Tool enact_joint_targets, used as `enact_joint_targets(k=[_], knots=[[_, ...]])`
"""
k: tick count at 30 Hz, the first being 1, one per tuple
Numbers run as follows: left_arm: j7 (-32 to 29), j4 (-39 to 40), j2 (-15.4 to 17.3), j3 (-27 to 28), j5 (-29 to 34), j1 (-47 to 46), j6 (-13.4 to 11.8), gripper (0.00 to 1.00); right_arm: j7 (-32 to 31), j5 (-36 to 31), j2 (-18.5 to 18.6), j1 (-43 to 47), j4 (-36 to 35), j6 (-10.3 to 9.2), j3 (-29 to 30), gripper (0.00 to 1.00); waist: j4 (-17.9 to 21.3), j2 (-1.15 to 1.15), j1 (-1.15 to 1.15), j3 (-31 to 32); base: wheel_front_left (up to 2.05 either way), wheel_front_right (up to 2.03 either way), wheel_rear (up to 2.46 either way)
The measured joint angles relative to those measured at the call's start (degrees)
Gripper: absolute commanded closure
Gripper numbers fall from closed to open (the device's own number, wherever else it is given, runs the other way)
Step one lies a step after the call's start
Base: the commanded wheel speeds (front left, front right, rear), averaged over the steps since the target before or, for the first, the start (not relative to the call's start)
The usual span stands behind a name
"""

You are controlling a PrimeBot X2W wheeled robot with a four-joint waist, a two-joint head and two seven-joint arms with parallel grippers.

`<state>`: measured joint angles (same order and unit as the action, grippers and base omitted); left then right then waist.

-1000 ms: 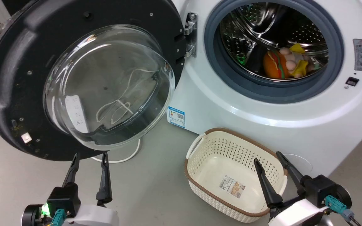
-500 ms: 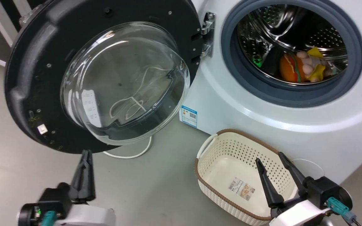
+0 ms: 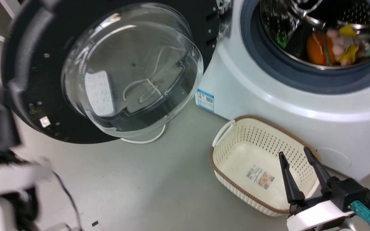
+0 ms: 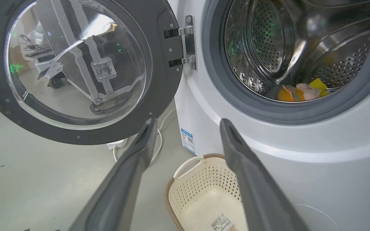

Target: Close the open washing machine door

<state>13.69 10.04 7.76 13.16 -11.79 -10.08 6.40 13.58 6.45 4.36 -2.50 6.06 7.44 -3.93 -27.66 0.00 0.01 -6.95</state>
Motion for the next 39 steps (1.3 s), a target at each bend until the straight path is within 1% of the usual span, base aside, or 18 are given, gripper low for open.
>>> enact_joint_targets(k=[2, 4, 6, 8, 11, 13, 18, 23, 26, 30, 33, 36, 39], knots=[[0.2, -1.01, 2.69, 1.88, -1.98, -3.22, 0.34, 1.0, 0.25, 0.0, 0.46, -0.09, -0.02, 0.0, -0.4, 0.0, 0.29, 0.0, 0.0, -1.22, 0.0, 0.0, 0.0], [0.52, -3.77, 6.22, 4.04, -3.7, -6.59, 0.42, 1.0, 0.51, 0.01, 0.87, -0.11, -0.01, 0.0, -0.56, 0.0, 0.77, 0.0, 0.01, -2.18, 0.0, 0.0, 0.0], [0.54, -8.37, 9.8, 6.35, -6.21, -9.95, 0.69, 1.0, 0.73, 0.03, 0.99, -0.21, 0.01, 0.0, -0.59, 0.0, 1.46, 0.0, 0.01, -2.73, 0.0, 0.0, 0.0], [-0.05, -13.29, 12.82, 8.73, -10.22, -13.61, 0.82, 1.0, 0.93, 0.19, 1.04, -0.54, 0.01, 0.0, -0.6, 0.0, 2.13, 0.0, 0.0, -3.19, 0.0, 0.0, 0.0], [-3.91, -20.87, 17.16, 11.61, -15.81, -19.29, 0.83, 1.0, 1.14, 0.2, 1.15, -1.5, 0.02, 0.0, -0.9, 0.0, 3.39, 0.0, 0.0, -3.6, 0.0, 0.0, 0.0], [-8.18, -26.08, 18.94, 12.34, -20.46, -22.72, 0.83, 1.0, 1.15, 0.27, 1.22, -1.61, 0.0, 0.0, -0.93, 0.0, 4.21, 0.0, 0.0, -3.84, 0.0, 0.0, 0.0], [-21.75, -38.45, 20.15, 14.62, -34.21, -29.33, 0.83, 1.0, 1.15, 0.6, 1.42, -1.62, 0.07, 0.0, -1.32, 0.0, 5.68, 0.0, 0.0, -4.48, 0.0, 0.0, 0.0], [-31.43, -48.03, 21.8, 17.78, -41.98, -32.85, 0.59, 1.0, 1.15, 0.6, 1.82, -1.82, 0.1, 0.0, -2.19, 0.0, 7.01, 0.0, -0.01, -5.18, 0.0, 0.0, 0.0], [-37.78, -51.97, 22.05, 19.24, -46.35, -33.5, 0.59, 1.0, 1.15, 0.6, 2.0, -2.29, 0.07, 0.0, -2.13, 0.0, 7.57, 0.0, 0.0, -5.63, 0.0, 0.0, 0.0], [-43.88, -53.72, 22.25, 20.5, -50.69, -33.51, 0.59, 1.0, 1.15, 0.6, 2.22, -2.31, 0.09, 0.0, -2.19, 0.0, 7.92, 0.0, -0.01, -5.94, 0.0, 0.0, 0.0], [-48.81, -53.3, 21.98, 22.15, -55.57, -33.44, 0.65, 1.0, 1.15, 0.64, 2.24, -2.31, 0.1, 0.0, -2.15, 0.0, 7.89, 0.0, -0.01, -5.89, 0.0, 0.0, 0.0], [-53.76, -51.77, 21.3, 22.98, -59.25, -32.47, 0.8, 1.0, 1.15, 0.67, 2.24, -2.31, 0.16, 0.0, -1.96, 0.0, 7.81, 0.0, -0.01, -5.65, 0.0, 0.0, 0.0], [-58.66, -49.87, 19.78, 23.1, -62.34, -30.36, 0.82, 1.0, 1.15, 0.67, 2.21, -2.3, 0.32, 0.0, -1.6, 0.0, 7.55, 0.0, -0.01, -5.09, 0.0, 0.0, 0.0]])
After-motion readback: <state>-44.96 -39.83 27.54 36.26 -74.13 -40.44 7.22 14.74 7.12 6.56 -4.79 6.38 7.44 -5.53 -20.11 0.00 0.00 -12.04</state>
